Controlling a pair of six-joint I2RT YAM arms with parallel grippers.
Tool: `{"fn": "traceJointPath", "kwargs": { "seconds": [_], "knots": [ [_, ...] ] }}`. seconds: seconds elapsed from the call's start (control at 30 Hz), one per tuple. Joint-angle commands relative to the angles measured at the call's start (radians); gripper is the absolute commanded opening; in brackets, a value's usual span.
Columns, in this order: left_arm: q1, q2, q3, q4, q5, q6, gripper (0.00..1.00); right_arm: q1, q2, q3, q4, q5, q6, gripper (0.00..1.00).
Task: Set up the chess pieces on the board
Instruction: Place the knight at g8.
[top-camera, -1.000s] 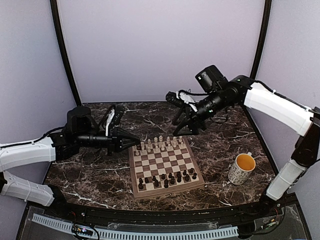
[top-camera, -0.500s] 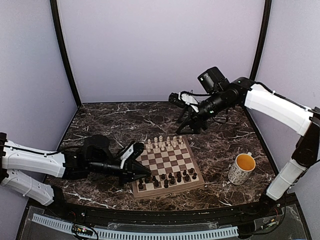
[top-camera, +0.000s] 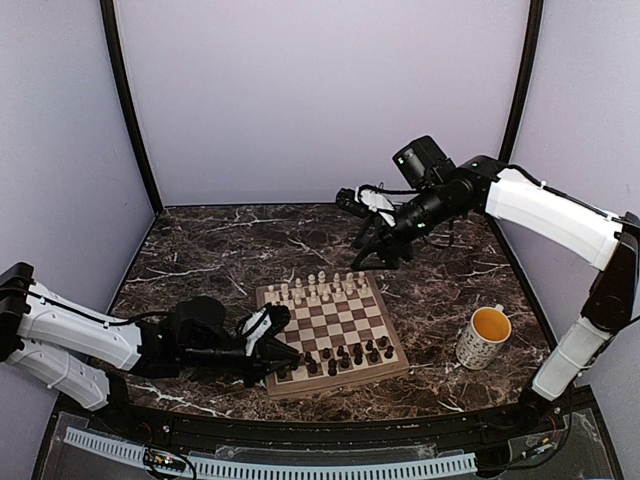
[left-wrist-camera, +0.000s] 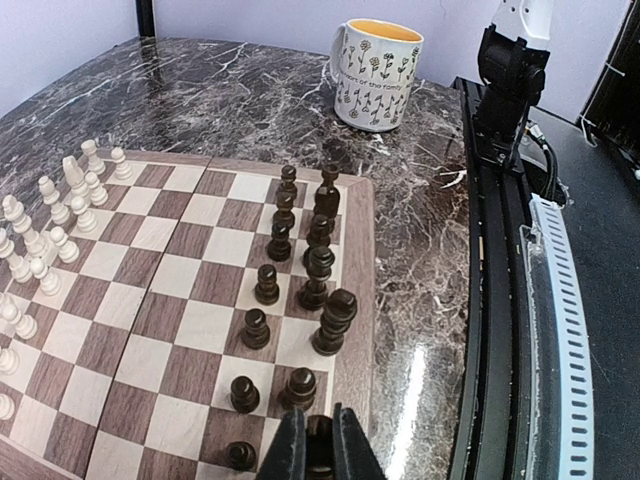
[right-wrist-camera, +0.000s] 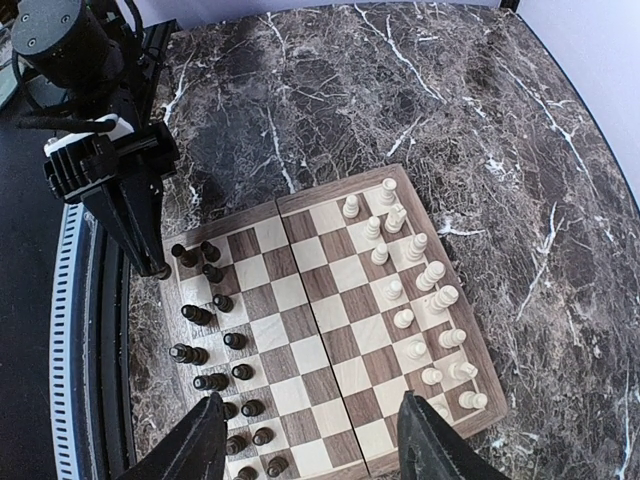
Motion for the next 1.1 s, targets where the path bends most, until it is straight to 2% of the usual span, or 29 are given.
{"fn": "traceJointPath", "kwargs": {
  "seconds": [0.0,0.17,0.67,1.07],
  "knots": [
    [-0.011,0.023,-0.029,0.106,-0.049,-0.010,0.00,-0.004,0.011,0.015,0.025,-0.019,-0.003,0.59],
    [-0.013,0.081,-0.017,0.138,-0.028,-0.015,0.01,-0.004,0.016,0.016,0.022,-0.025,-0.003,0.59],
    [-0.013,0.173,0.054,0.072,-0.006,0.001,0.01,-0.004,0.010,0.010,0.022,-0.026,-0.004,0.59],
    [-0.013,0.187,0.069,0.058,-0.009,0.003,0.02,-0.004,0.009,0.006,0.022,-0.029,-0.006,0.59]
  ]
}}
